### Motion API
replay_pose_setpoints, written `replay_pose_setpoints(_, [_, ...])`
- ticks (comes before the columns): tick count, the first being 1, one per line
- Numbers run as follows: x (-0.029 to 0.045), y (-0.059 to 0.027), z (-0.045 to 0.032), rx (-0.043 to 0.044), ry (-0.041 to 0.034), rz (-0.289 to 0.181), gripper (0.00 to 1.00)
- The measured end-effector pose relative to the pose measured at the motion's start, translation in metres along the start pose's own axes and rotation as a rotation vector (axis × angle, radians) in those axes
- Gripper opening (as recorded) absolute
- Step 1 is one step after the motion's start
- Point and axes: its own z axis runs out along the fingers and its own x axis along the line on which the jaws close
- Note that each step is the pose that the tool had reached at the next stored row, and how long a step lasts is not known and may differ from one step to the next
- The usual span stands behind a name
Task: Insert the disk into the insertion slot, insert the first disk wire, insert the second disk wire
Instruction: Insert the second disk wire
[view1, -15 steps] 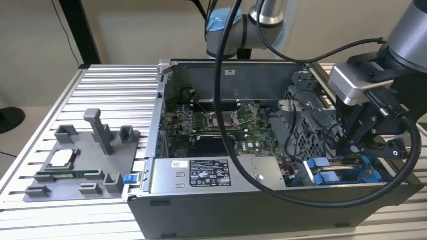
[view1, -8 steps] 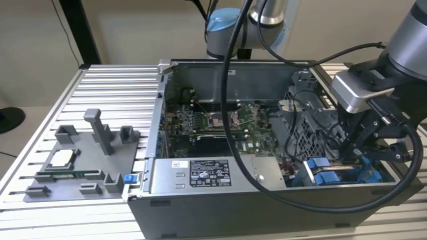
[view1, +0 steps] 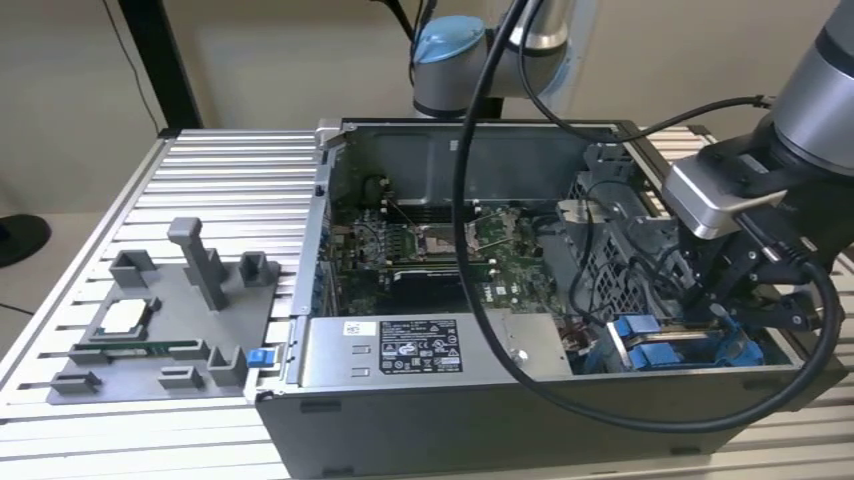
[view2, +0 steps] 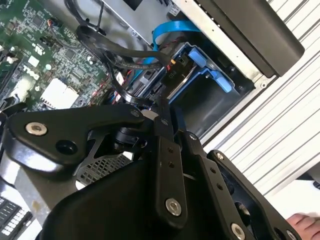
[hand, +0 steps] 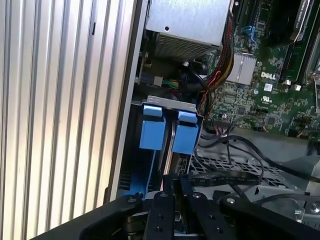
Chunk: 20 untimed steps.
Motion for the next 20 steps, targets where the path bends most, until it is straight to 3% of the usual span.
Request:
replay_pose_setpoints(5, [-0.0011,-0.0004,0.0039,0.0023,0.003,0.019,0.0])
replay_pose_setpoints(13, [-0.0012,-0.0007,0.006,0.0106,0.013,0.105,0.0])
replay_pose_setpoints(20, [-0.0018,-0.0007,0.0066,0.0114,0.0137,0.111,0.0])
